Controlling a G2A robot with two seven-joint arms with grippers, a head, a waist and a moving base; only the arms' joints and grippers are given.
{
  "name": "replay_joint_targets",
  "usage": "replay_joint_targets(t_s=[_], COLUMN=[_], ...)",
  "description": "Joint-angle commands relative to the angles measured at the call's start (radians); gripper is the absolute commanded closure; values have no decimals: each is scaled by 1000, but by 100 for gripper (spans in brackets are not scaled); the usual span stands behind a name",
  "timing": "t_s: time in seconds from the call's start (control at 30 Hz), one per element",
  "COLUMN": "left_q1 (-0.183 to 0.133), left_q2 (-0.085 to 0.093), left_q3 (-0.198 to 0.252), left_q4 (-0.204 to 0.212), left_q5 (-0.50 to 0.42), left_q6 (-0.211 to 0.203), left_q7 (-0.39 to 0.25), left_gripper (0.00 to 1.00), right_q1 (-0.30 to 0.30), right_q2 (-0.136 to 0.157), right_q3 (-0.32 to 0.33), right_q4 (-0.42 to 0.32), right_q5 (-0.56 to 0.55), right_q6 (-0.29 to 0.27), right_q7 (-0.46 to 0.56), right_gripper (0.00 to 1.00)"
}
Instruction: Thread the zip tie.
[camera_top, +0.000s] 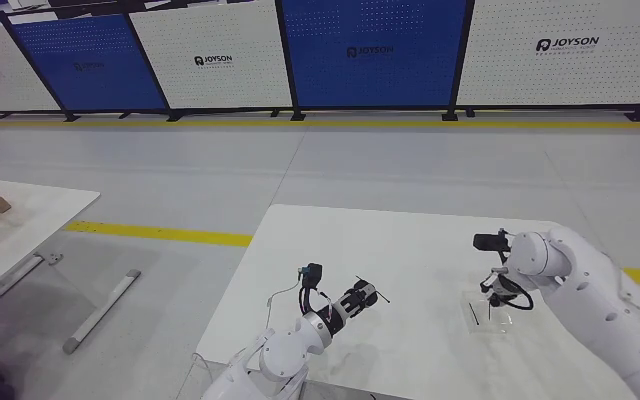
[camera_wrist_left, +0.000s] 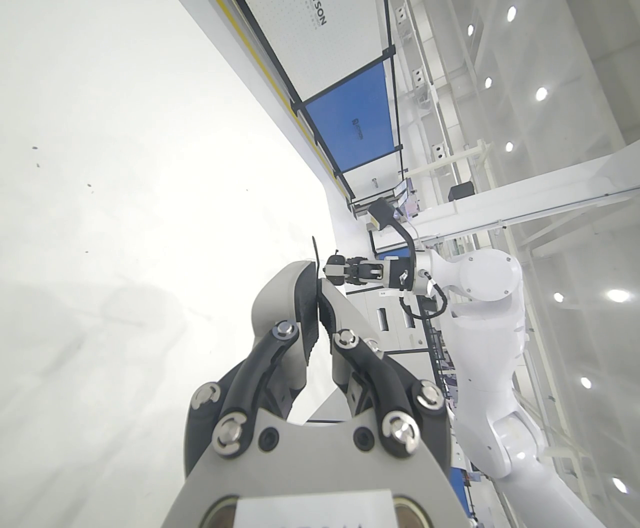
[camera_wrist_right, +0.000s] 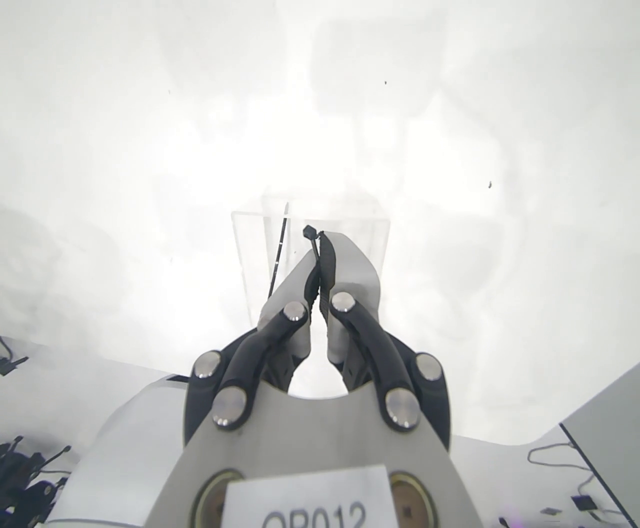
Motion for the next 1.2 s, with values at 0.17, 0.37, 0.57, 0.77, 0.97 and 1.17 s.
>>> replay_joint_targets(t_s=[0.17,0.37,0.57,0.77,0.97,1.17], left_q1=[0,0,0,0,0,0], left_q2=[0,0,0,0,0,0], left_q3=[0,0,0,0,0,0], left_q4=[0,0,0,0,0,0], left_q5=[0,0,0,0,0,0], left_q6=[0,0,0,0,0,0], left_q7=[0,0,0,0,0,0], left_gripper=[100,100,100,100,100,100], right_q1=[1,1,-87,-302,-402,-402], right_q2=[-1,-1,23,66,67,67], right_q3=[-1,-1,110,348,459,459], right_q4=[2,2,-101,-346,-442,-442], right_q5=[1,1,-50,-149,-186,-186], right_q6=[0,0,74,74,74,74], right_q7=[1,1,-227,-293,-191,-191], right_gripper=[100,100,100,100,100,100])
